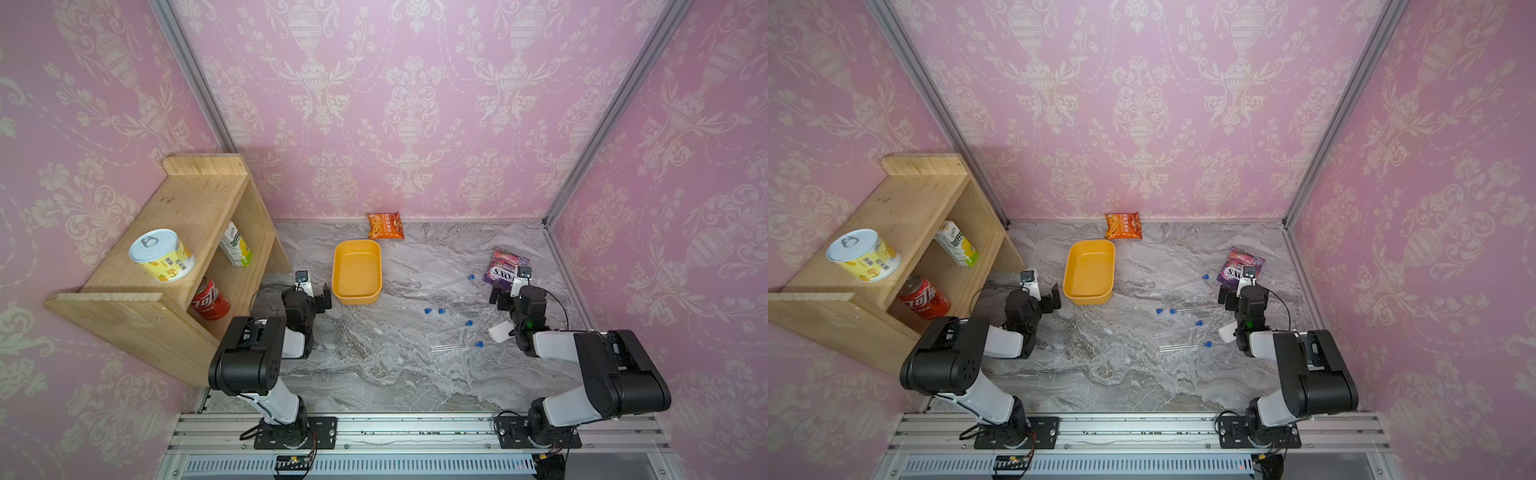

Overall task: Wipe the exteriors of test tubes
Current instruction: Pick up the test tube at the center of the board.

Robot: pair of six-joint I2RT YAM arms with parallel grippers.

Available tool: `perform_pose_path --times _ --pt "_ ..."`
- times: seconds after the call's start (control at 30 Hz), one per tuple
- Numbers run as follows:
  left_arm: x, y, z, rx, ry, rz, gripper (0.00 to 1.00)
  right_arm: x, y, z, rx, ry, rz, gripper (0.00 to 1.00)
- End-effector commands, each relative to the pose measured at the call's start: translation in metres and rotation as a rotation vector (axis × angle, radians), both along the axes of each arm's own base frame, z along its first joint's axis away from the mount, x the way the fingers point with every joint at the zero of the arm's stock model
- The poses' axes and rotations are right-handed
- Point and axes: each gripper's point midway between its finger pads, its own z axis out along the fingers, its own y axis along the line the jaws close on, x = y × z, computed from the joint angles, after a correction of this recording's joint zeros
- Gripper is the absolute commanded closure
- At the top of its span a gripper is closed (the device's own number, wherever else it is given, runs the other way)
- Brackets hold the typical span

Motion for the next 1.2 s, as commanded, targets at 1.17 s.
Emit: perform_pose_path --times 1.17 --pt "-0.015 0.015 0.025 0.017 -0.067 0.090 0.01 -0.002 0.004 0.002 -0.003 -0.003 -0.007 0.00"
